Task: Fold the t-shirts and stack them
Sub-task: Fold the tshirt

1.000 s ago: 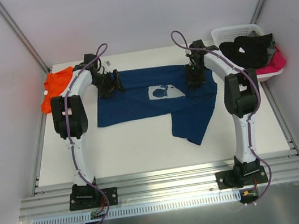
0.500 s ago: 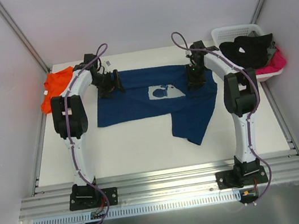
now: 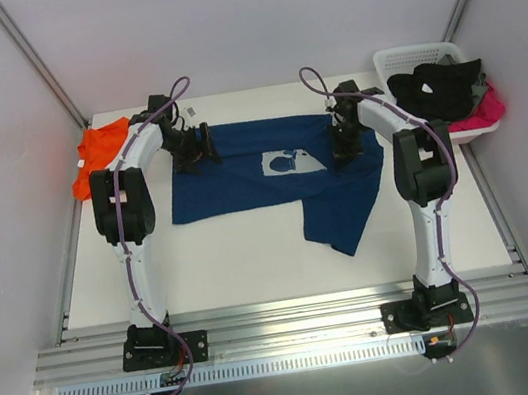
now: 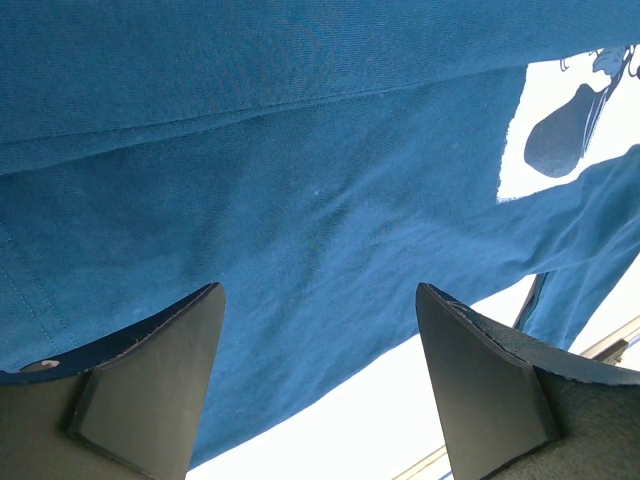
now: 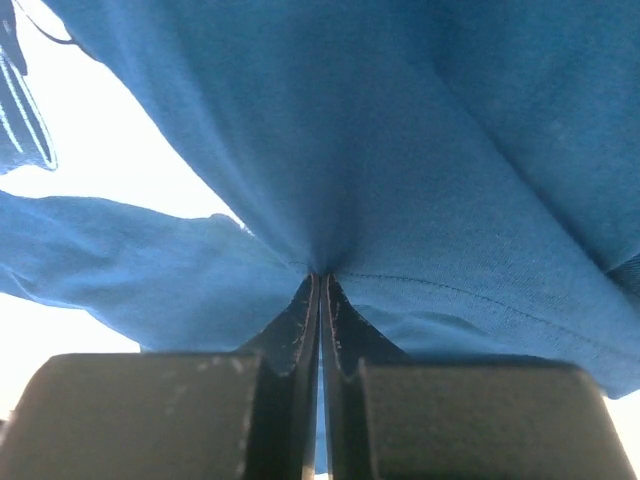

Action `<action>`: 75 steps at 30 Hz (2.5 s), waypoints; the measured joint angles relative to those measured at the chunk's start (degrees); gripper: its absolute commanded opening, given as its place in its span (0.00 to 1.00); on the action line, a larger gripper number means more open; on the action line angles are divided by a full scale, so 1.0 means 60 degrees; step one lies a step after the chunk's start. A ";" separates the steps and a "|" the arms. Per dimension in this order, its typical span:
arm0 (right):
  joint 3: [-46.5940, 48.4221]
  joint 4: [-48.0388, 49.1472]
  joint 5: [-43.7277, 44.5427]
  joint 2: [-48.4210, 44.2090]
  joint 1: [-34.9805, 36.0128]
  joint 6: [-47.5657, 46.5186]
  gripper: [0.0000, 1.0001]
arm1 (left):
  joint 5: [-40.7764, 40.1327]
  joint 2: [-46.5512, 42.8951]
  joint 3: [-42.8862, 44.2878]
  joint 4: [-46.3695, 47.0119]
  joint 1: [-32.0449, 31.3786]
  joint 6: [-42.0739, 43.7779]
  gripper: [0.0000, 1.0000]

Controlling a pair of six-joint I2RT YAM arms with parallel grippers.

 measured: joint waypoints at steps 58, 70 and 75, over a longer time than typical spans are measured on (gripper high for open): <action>-0.7970 -0.0535 -0.1931 -0.5668 0.0539 0.1435 0.45 | -0.2269 -0.2641 -0.4302 -0.0321 0.1042 0.0557 0.86; -0.8488 -0.0135 -0.2073 -0.5945 0.0845 0.1759 0.41 | -0.2277 -0.2641 -0.4437 -0.0317 0.1064 0.0557 0.86; -0.8244 0.0025 -0.2047 -0.5297 0.0889 0.1749 0.40 | -0.2259 -0.2645 -0.4382 -0.0317 0.1188 0.0554 0.85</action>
